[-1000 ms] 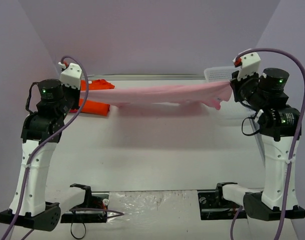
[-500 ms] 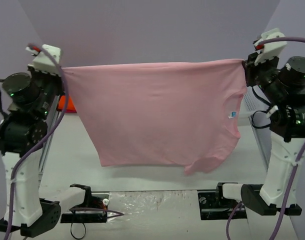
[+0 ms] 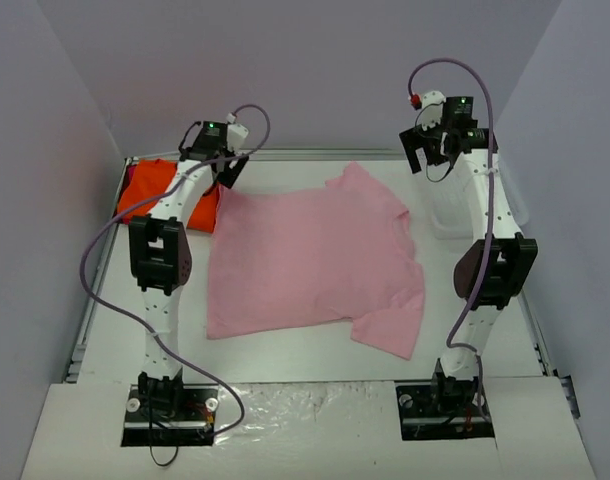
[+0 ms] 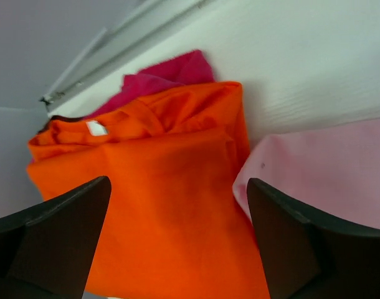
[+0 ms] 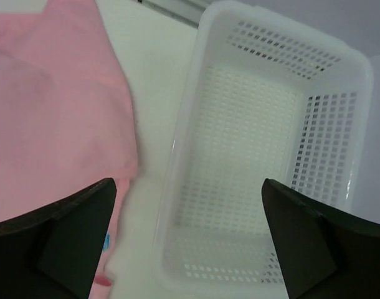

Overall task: Fold and stack the t-shirts
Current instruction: Flatten out the tshirt

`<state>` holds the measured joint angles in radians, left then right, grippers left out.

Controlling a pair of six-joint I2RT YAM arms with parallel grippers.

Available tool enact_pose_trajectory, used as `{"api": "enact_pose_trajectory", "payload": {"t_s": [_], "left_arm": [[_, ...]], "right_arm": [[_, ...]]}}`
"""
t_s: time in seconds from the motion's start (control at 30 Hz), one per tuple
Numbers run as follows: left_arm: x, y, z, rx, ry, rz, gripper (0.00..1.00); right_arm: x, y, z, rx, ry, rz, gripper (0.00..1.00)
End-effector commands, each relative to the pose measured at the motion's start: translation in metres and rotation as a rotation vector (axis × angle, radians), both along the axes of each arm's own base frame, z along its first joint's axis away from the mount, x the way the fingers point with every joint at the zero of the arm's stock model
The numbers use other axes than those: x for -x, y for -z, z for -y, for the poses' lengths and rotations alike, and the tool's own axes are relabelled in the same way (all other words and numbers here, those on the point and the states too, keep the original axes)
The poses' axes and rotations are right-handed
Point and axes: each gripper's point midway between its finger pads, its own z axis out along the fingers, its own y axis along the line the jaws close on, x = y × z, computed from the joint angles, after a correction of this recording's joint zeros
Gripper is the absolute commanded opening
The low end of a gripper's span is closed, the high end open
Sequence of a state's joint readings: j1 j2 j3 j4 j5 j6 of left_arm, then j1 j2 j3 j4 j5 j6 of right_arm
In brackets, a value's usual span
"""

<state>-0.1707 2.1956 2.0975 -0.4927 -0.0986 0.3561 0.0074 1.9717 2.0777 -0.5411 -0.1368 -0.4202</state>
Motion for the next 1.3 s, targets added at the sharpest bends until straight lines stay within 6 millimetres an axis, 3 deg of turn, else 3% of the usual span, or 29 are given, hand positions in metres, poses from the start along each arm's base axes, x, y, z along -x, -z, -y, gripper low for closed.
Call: {"api": "enact_pose_trajectory", "payload": {"t_s": [0.0, 0.03, 0.1, 0.13, 0.17, 0.23, 0.27, 0.3, 0.33, 0.37, 0.47, 0.5, 0.53, 0.57, 0.6, 0.63, 0.7, 0.77, 0.8, 0.87, 0.9, 0.93, 0.97, 1.0, 1.03, 1.07, 1.1, 1.17, 1.27], "left_arm": [[-0.004, -0.039, 0.009, -0.095, 0.006, 0.095, 0.92], [-0.001, -0.028, 0.011, -0.109, 0.012, 0.086, 0.95], [0.011, -0.042, 0.022, -0.117, 0.032, 0.112, 0.95], [0.020, -0.035, 0.025, -0.129, 0.049, 0.089, 0.94], [0.031, -0.058, 0.031, -0.124, 0.062, 0.127, 0.94], [0.056, -0.075, 0.034, -0.110, 0.080, 0.144, 0.94], [0.065, -0.080, 0.037, -0.102, 0.088, 0.151, 0.94], [0.074, -0.083, 0.038, -0.099, 0.095, 0.151, 0.94], [0.088, -0.102, 0.037, -0.090, 0.098, 0.184, 0.94], [0.101, -0.094, 0.037, -0.099, 0.104, 0.162, 0.94], [0.129, -0.100, 0.027, -0.088, 0.089, 0.169, 0.94], [0.135, -0.101, 0.025, -0.082, 0.083, 0.171, 0.94], [0.145, -0.113, 0.022, -0.071, 0.079, 0.199, 0.94], [0.152, -0.111, 0.021, -0.068, 0.082, 0.193, 0.94], [0.157, -0.113, 0.020, -0.054, 0.077, 0.194, 0.94], [0.164, -0.123, 0.018, -0.039, 0.076, 0.214, 0.94], [0.174, -0.123, 0.017, -0.020, 0.073, 0.202, 0.94], [0.186, -0.134, 0.015, 0.002, 0.074, 0.214, 0.94], [0.191, -0.133, 0.014, 0.016, 0.067, 0.201, 0.94], [0.204, -0.141, 0.013, 0.040, 0.072, 0.206, 0.94], [0.210, -0.145, 0.012, 0.046, 0.073, 0.215, 0.94], [0.214, -0.144, 0.011, 0.049, 0.074, 0.213, 0.94], [0.217, -0.142, 0.010, 0.047, 0.078, 0.205, 0.94], [0.223, -0.147, 0.008, 0.048, 0.076, 0.218, 0.94], [0.225, -0.141, 0.006, 0.042, 0.072, 0.206, 0.94], [0.228, -0.140, 0.004, 0.041, 0.072, 0.209, 0.94], [0.232, -0.137, 0.002, 0.041, 0.071, 0.205, 0.94], [0.236, -0.133, -0.001, 0.039, 0.065, 0.198, 0.94], [0.238, -0.127, -0.006, 0.041, 0.050, 0.188, 0.94]], "right_arm": [[0.008, -0.026, 0.003, 0.055, 0.030, 0.059, 1.00], [0.015, -0.031, 0.002, 0.052, 0.027, 0.065, 1.00], [0.026, -0.023, 0.000, 0.042, 0.019, 0.040, 1.00], [0.035, -0.036, 0.000, 0.040, 0.015, 0.063, 1.00], [0.042, -0.029, -0.001, 0.040, 0.009, 0.044, 1.00], [0.058, -0.043, -0.004, 0.031, -0.003, 0.065, 1.00], [0.066, -0.033, -0.007, 0.025, -0.017, 0.036, 1.00], [0.077, -0.043, -0.009, 0.019, -0.030, 0.053, 1.00], [0.084, -0.042, -0.010, 0.015, -0.038, 0.047, 1.00], [0.093, -0.028, -0.014, 0.010, -0.050, 0.010, 0.99], [0.115, -0.019, -0.027, -0.018, -0.118, -0.018, 0.70], [0.122, -0.005, -0.033, -0.029, -0.143, -0.051, 0.41], [0.124, 0.002, -0.035, -0.026, -0.153, -0.068, 0.28], [0.125, 0.009, -0.039, -0.027, -0.165, -0.084, 0.15], [0.124, 0.020, -0.048, -0.028, -0.186, -0.112, 0.00], [0.123, 0.026, -0.053, -0.031, -0.200, -0.131, 0.00], [0.116, 0.045, -0.068, -0.031, -0.239, -0.177, 0.00], [0.104, 0.048, -0.080, -0.032, -0.266, -0.181, 0.00], [0.096, 0.067, -0.089, -0.032, -0.284, -0.224, 0.00], [0.079, 0.068, -0.100, -0.043, -0.304, -0.219, 0.00], [0.068, 0.093, -0.105, -0.041, -0.307, -0.270, 0.00], [0.054, 0.089, -0.109, -0.041, -0.306, -0.248, 0.00], [0.045, 0.115, -0.111, -0.041, -0.301, -0.299, 0.00], [0.038, 0.120, -0.112, -0.036, -0.299, -0.301, 0.00], [0.025, 0.117, -0.115, -0.038, -0.298, -0.280, 0.00], [0.018, 0.142, -0.116, -0.038, -0.287, -0.322, 0.00], [0.009, 0.140, -0.120, -0.036, -0.290, -0.304, 0.00], [0.001, 0.166, -0.123, -0.025, -0.285, -0.342, 0.00], [-0.012, 0.184, -0.129, -0.021, -0.285, -0.350, 0.00]]}}
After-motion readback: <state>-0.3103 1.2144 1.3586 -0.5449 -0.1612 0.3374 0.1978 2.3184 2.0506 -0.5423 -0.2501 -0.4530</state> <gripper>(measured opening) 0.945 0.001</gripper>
